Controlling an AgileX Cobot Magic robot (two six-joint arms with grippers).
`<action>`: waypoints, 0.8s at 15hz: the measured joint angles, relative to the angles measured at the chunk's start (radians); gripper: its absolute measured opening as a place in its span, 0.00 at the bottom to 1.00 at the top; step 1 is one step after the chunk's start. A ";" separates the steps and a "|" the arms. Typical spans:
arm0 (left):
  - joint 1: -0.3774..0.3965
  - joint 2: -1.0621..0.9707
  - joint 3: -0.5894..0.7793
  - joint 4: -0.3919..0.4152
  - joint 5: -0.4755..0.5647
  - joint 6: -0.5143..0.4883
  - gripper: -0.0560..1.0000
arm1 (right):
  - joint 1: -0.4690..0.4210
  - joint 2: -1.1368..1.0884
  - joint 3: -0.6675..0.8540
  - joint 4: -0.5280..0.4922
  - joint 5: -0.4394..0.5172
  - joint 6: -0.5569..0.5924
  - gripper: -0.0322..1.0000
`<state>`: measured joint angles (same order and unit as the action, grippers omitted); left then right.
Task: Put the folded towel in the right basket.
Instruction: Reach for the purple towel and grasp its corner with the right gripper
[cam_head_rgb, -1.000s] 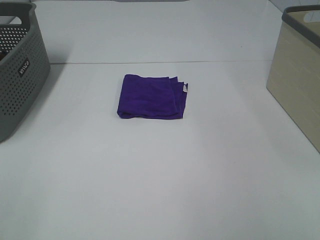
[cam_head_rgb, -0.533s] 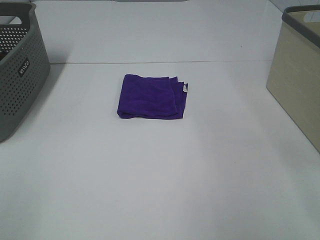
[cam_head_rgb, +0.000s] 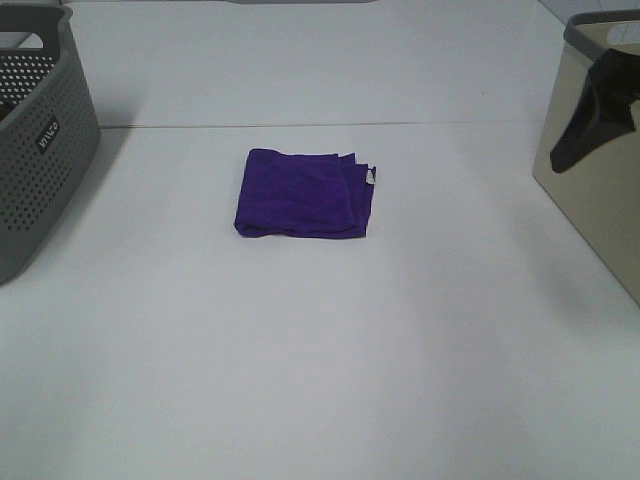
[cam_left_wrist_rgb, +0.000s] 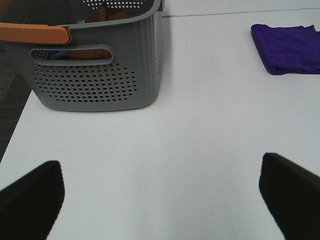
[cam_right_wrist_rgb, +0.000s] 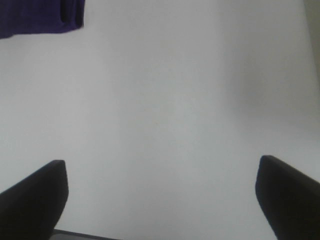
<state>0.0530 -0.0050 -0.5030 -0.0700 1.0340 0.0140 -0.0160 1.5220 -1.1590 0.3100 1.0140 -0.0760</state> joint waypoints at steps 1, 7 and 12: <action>0.000 0.000 0.000 0.000 0.000 0.000 0.99 | 0.000 0.068 -0.055 0.028 0.000 -0.024 0.98; 0.000 0.000 0.000 0.000 0.000 0.000 0.99 | 0.000 0.378 -0.283 0.279 -0.002 -0.165 0.98; 0.000 0.000 0.000 0.000 0.000 0.000 0.99 | 0.086 0.654 -0.525 0.350 -0.058 -0.185 0.98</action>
<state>0.0530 -0.0050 -0.5030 -0.0700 1.0340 0.0140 0.0700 2.1760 -1.6840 0.6600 0.9560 -0.2610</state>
